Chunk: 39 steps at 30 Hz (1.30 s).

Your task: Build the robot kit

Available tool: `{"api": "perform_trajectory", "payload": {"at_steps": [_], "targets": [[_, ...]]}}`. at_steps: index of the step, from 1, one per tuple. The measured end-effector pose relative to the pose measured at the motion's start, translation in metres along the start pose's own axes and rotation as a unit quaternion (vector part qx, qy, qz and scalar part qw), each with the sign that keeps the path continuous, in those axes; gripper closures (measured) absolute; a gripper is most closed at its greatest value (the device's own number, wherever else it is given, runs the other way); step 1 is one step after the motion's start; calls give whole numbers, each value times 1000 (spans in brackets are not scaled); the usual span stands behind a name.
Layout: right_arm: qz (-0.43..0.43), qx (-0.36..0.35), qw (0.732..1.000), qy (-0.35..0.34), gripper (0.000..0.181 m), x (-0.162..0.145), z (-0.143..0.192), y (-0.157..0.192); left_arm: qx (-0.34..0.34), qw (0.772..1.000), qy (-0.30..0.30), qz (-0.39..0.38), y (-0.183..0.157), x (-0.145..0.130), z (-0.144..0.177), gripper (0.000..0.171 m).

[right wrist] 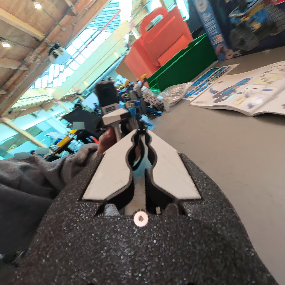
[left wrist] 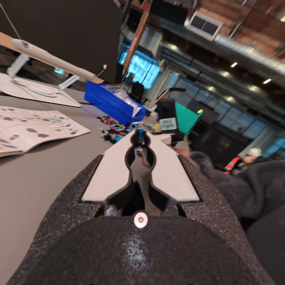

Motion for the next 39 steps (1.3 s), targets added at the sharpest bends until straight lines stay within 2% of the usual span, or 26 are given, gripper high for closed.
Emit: {"api": "perform_trajectory", "payload": {"at_steps": [2, 4, 5, 7, 13, 16, 18, 19, 21, 26, 29, 33, 37, 39], "targets": [[35, -53, 998, -17, 174, 8, 7, -13, 53, 991, 57, -109, 13, -6, 5, 165], [77, -93, 992, -34, 175, 18, 13, -20, 103, 964, 105, -222, 25, -10, 13, 165], [93, -98, 990, -38, 175, 20, 15, -19, 117, 953, 119, -254, 29, -11, 16, 165], [113, -104, 987, -39, 175, 21, 14, -17, 130, 946, 133, -264, 35, -13, 20, 165], [133, -105, 986, -3, 174, 9, 7, -15, 123, 971, 105, -176, 41, -9, 19, 165], [137, -107, 985, 10, 174, 5, 6, -15, 59, 996, 52, -30, 30, -2, 17, 165], [142, -108, 984, 8, 174, 5, 7, -14, -11, 996, 21, 91, 18, 4, 15, 165], [146, -109, 983, 4, 174, 7, 8, -13, -33, 991, 9, 125, 14, 7, 15, 165], [156, -113, 981, -7, 174, 11, 11, -11, -42, 989, 13, 138, 12, 6, 15, 166], [157, -112, 980, -39, 174, 16, 18, -6, -18, 986, 105, 126, 13, -23, 11, 165], [118, -102, 985, -70, 175, 20, 21, -4, 31, 974, 207, 88, 23, -46, 9, 165], [63, -111, 989, -77, 175, 17, 26, -13, 57, 918, 391, -24, 44, -64, 7, 165], [31, -125, 989, -72, 175, 16, 28, -21, 71, 858, 505, -63, 67, -63, 4, 165], [17, -116, 991, -68, 175, 15, 27, -21, 77, 832, 543, -88, 75, -64, 6, 165]]}}
Point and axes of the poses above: each gripper's, where its closed fingertips meet, z back along the fingers, x out of its top, y = z × x across the jaws, the point moved 3 cm from there along z, back along the fingers, and after that the axes turned 13 degrees about -y, right-handed, at the moved point
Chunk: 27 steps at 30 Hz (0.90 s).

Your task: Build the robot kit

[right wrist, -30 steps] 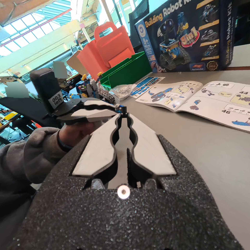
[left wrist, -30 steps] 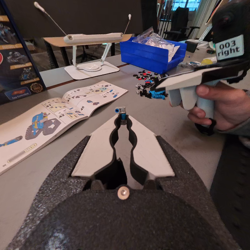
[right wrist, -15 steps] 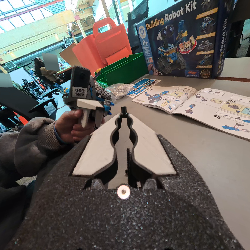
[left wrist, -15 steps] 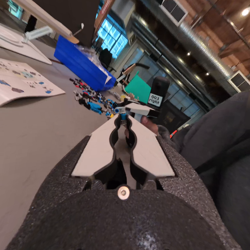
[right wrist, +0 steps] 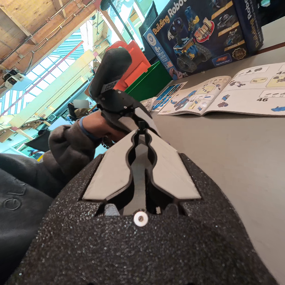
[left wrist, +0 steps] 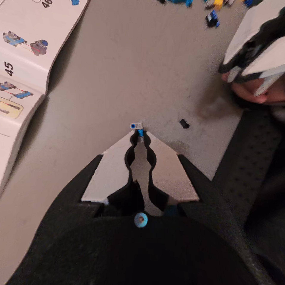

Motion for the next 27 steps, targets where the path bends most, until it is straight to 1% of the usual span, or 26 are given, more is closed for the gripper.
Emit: {"api": "perform_trajectory", "payload": {"at_steps": [2, 4, 9, 14, 17, 20, 21, 23, 25, 27], "targets": [[-6, 6, 1000, 3, 174, 0, 0, 0, -2, 1000, 9, -7, 1, 1, -2, 165], [-16, 7, 1000, 2, 175, 2, 1, -3, 6, 1000, 5, -3, 4, 3, -3, 165], [-44, -6, 999, -11, 175, 8, 5, -15, 21, 999, 24, -12, 9, 1, -5, 165], [-44, -14, 999, -7, 174, 6, 4, -19, 36, 999, -9, -17, 10, 13, -6, 165], [-48, -15, 999, -7, 174, 5, 3, -19, 46, 998, -36, -3, 13, 16, -5, 165], [-40, -18, 999, -7, 174, 4, 3, -19, 57, 994, -88, 27, 19, 26, -3, 165], [-36, -20, 999, -5, 174, 3, 2, -19, 53, 991, -113, 42, 19, 31, -2, 165], [-20, -29, 999, -2, 174, 2, 1, -20, 42, 980, -180, 77, 18, 46, 2, 165], [20, -58, 998, 2, 174, 2, 1, -26, 14, 958, -260, 119, 12, 65, 8, 165], [83, -108, 991, 10, 174, 4, 3, -37, -34, 922, -349, 164, -2, 86, 13, 165]]}}
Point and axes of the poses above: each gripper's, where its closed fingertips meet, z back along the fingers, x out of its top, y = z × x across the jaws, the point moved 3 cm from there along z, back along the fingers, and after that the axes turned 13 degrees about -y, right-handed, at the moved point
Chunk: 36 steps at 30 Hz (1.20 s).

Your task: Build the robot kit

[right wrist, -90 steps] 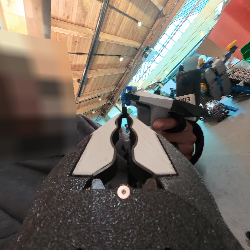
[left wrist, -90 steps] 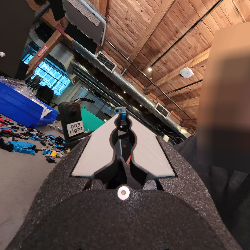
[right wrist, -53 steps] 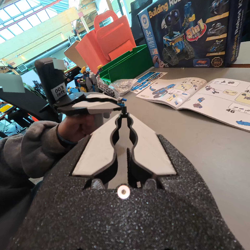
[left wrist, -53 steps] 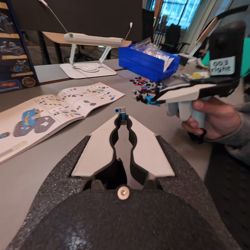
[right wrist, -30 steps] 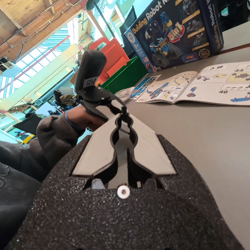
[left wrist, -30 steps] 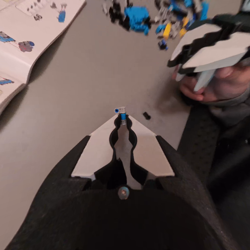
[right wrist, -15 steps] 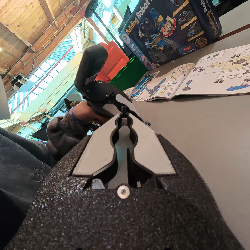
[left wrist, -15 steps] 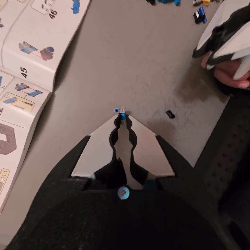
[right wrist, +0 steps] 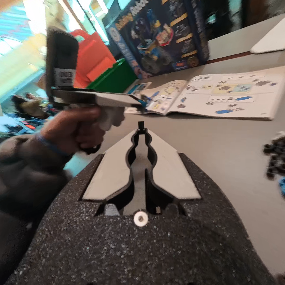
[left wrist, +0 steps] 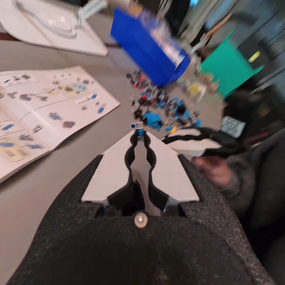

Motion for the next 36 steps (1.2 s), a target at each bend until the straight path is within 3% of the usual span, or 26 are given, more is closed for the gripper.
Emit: {"api": "perform_trajectory", "payload": {"at_steps": [4, 10, 22, 36], "targets": [[94, -67, 993, -8, 174, 11, 2, -11, -43, 991, -97, 80, -27, 0, -14, 165], [168, -87, 982, -10, 174, 17, 6, -6, -28, 984, -164, 59, -35, 4, -12, 166], [197, -94, 976, -6, 174, 17, 10, 0, -17, 987, -161, 21, -48, -11, -19, 166], [173, -106, 979, 12, 174, 12, 10, -7, 4, 987, -160, 7, -43, -19, -24, 165]]}}
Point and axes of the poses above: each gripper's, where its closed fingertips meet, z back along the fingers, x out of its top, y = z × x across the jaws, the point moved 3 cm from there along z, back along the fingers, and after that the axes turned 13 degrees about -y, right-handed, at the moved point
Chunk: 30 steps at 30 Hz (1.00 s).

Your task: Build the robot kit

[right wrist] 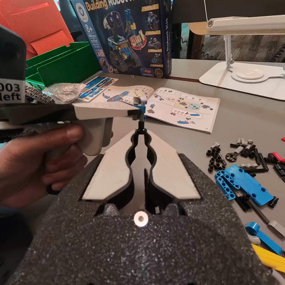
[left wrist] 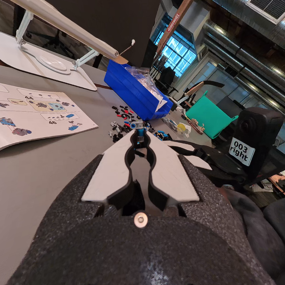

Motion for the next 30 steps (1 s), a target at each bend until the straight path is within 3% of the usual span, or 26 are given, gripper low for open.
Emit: {"api": "perform_trajectory", "payload": {"at_steps": [6, 13, 18, 22, 23, 30], "targets": [[-6, -18, 1000, 17, 175, -4, 0, -7, 14, 999, -4, 52, 4, -8, -4, 165], [51, -26, 998, 41, 174, -8, 0, -9, -5, 998, 46, 49, 9, -11, -6, 165], [50, 30, 996, 74, 168, -19, -5, -2, -35, 987, 96, 123, 22, -15, 2, 166], [159, 116, 974, 112, 120, -25, 10, -7, -80, 971, 183, 132, 27, -22, 10, 165], [189, 137, 965, 121, 116, -29, 15, -9, -91, 965, 202, 139, 26, -26, 13, 165], [261, 186, 944, 80, 133, -23, 28, 5, -121, 946, 262, 147, 7, -49, 16, 165]]}}
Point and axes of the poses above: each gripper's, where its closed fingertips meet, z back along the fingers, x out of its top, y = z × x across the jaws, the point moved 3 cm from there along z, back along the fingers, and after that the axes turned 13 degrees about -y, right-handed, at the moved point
